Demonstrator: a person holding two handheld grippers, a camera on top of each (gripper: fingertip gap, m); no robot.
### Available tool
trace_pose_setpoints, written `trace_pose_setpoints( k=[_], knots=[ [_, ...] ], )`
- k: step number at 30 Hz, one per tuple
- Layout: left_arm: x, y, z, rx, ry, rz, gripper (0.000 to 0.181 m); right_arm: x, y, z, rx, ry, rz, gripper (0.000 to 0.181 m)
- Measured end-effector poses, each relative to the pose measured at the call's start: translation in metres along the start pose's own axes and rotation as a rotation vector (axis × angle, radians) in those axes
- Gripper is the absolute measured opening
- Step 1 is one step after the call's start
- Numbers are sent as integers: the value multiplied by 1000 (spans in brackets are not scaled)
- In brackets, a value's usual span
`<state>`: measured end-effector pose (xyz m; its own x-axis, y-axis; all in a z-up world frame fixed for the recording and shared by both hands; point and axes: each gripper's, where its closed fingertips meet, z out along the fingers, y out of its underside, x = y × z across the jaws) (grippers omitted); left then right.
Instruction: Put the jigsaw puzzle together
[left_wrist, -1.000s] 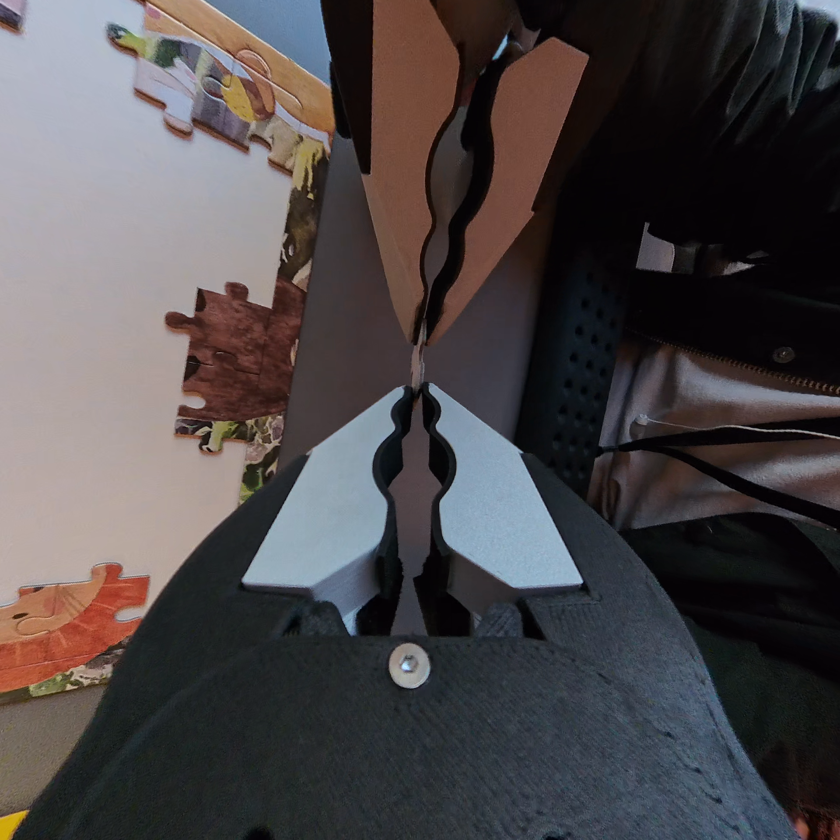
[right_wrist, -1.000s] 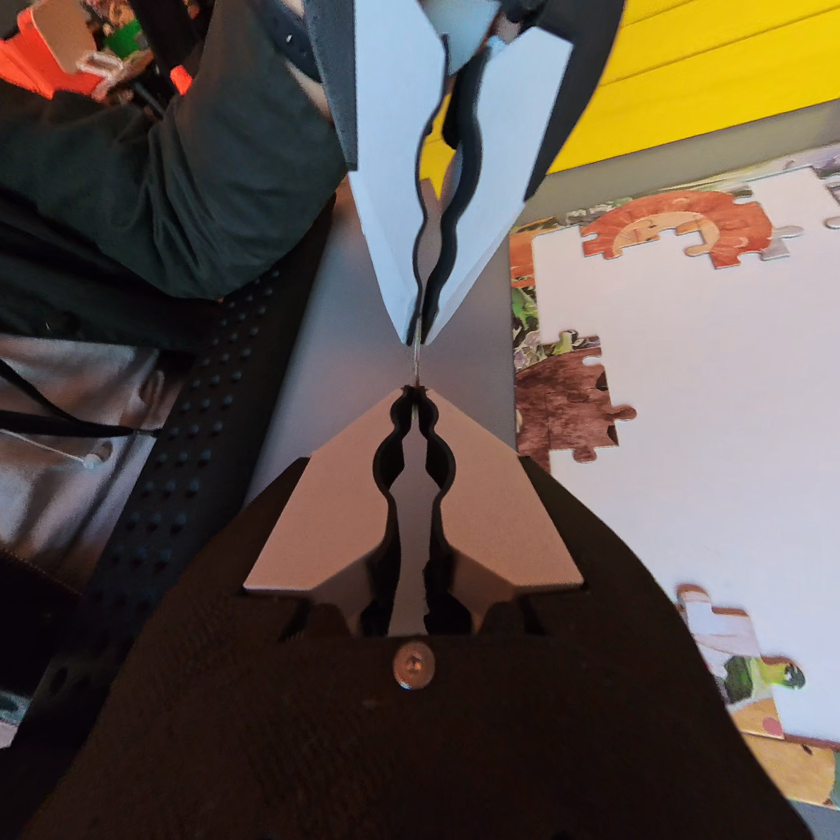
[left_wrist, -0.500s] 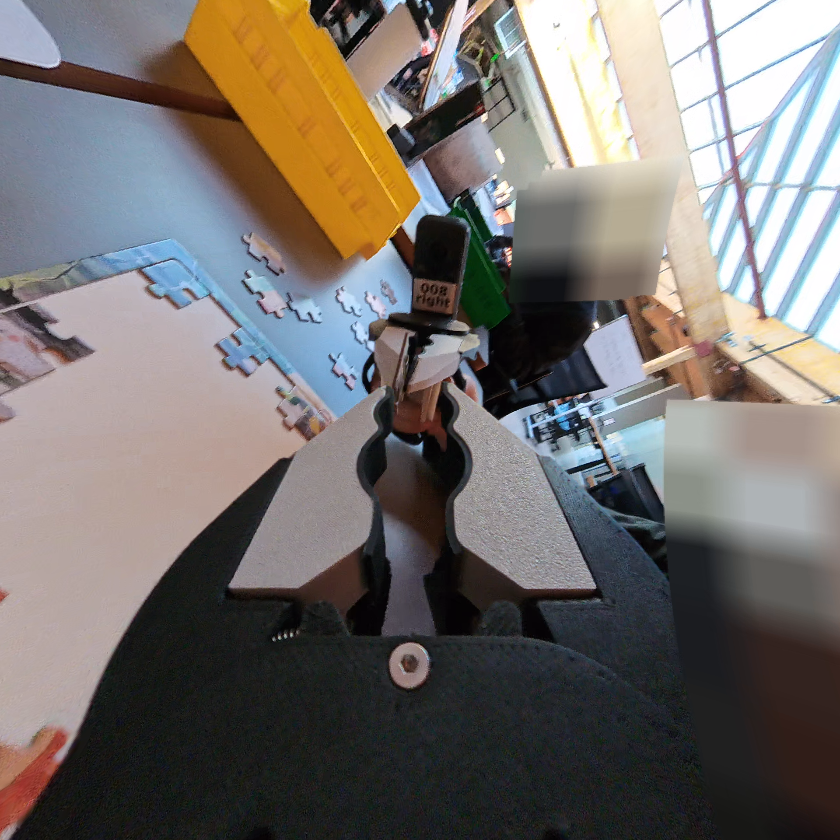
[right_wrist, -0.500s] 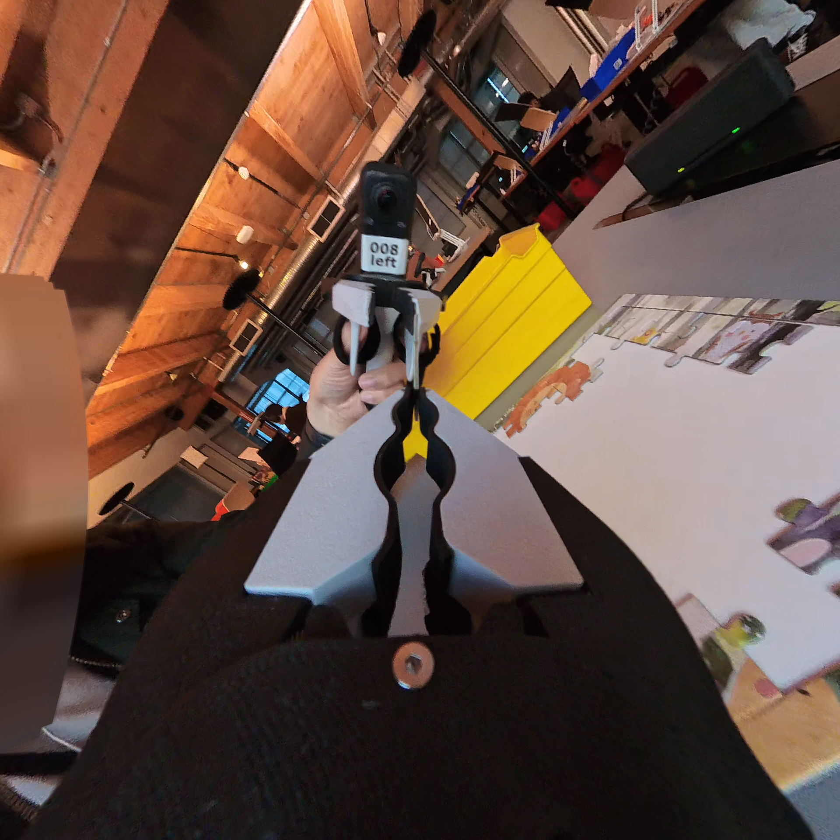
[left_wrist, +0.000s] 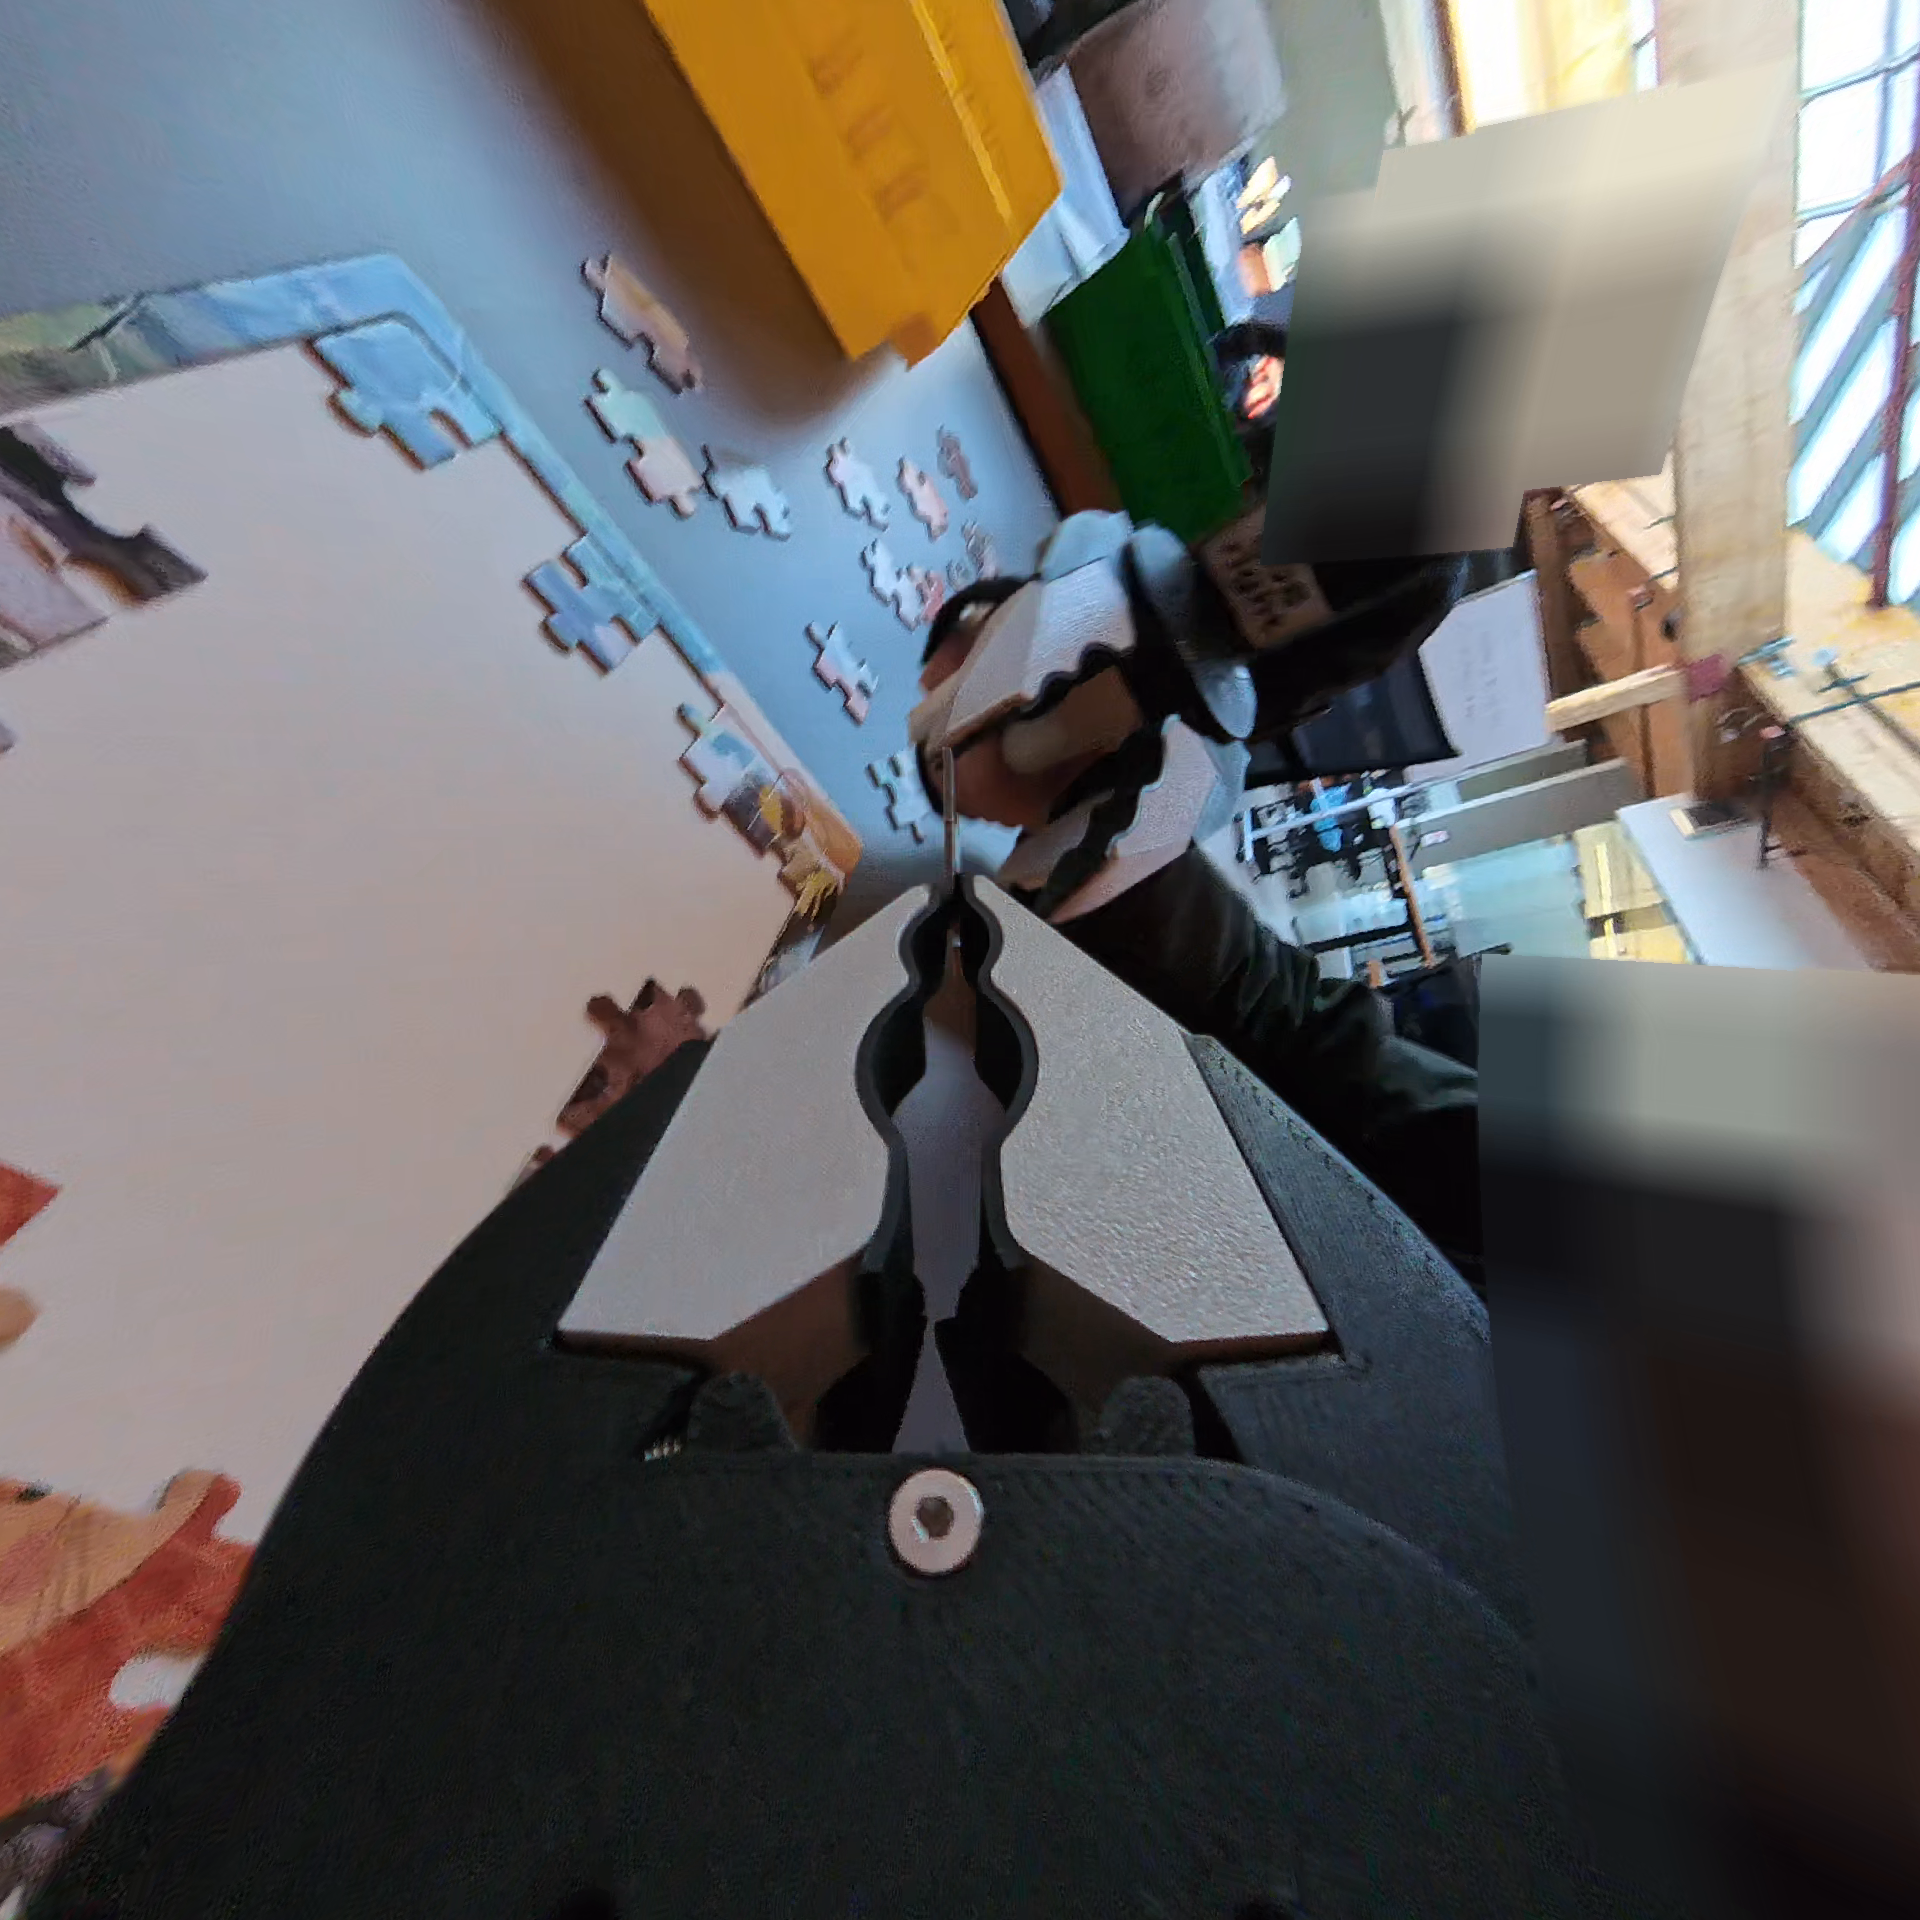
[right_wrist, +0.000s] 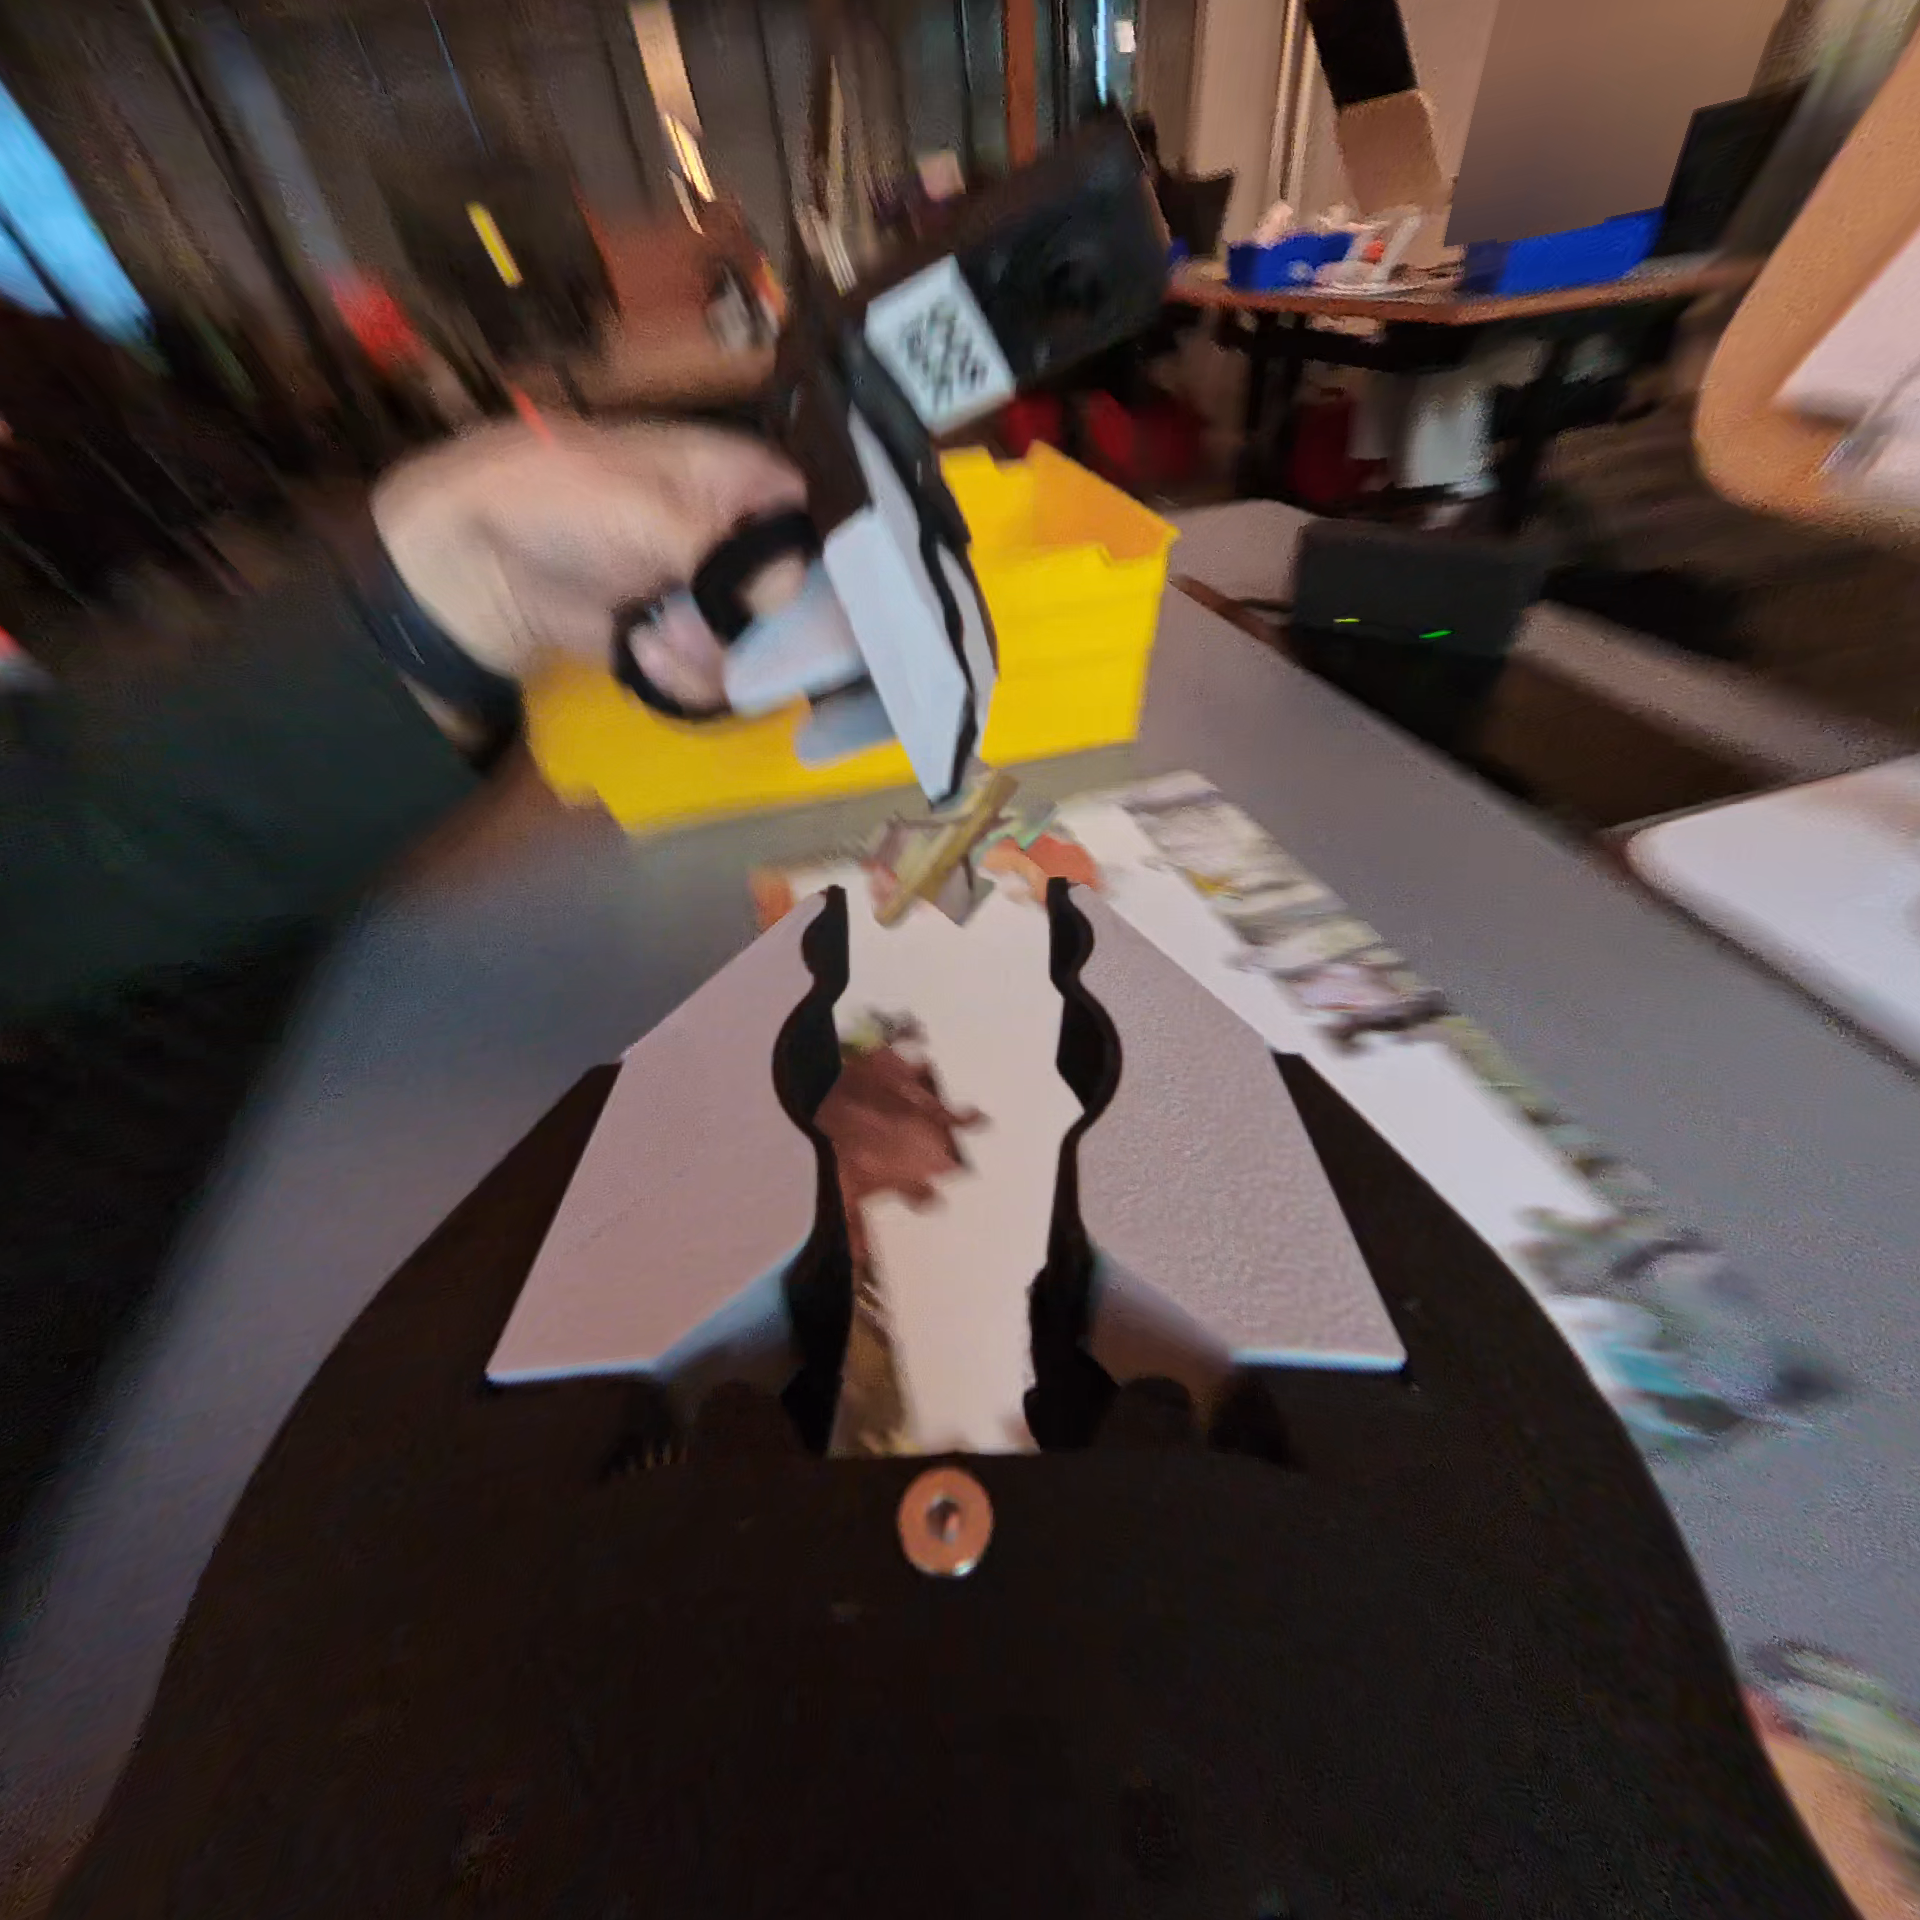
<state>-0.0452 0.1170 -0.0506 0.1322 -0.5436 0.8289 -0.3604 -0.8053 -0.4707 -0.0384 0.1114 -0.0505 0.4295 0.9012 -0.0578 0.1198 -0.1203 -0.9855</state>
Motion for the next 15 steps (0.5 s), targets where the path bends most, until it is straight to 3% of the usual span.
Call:
trace_pose_setpoints(
  k=[2, 4, 8, 12, 15],
  knots=[
    [-3, 9, 0, -57, -26, 7, 0, -2, 21, -1, -178, 92, -347, 37],
    [-5, 19, 0, -121, -39, 6, 0, -1, 34, 2, -288, 162, -547, 40],
    [-12, 38, 3, -232, -89, 14, 0, -15, 41, 17, -328, 136, -636, 46],
    [-16, 45, 7, -282, -113, 29, 0, -20, 46, 20, -362, 132, -666, 31],
    [-18, 44, 7, -279, -122, 39, 0, -17, 48, 20, -366, 140, -644, 31]
  ],
)
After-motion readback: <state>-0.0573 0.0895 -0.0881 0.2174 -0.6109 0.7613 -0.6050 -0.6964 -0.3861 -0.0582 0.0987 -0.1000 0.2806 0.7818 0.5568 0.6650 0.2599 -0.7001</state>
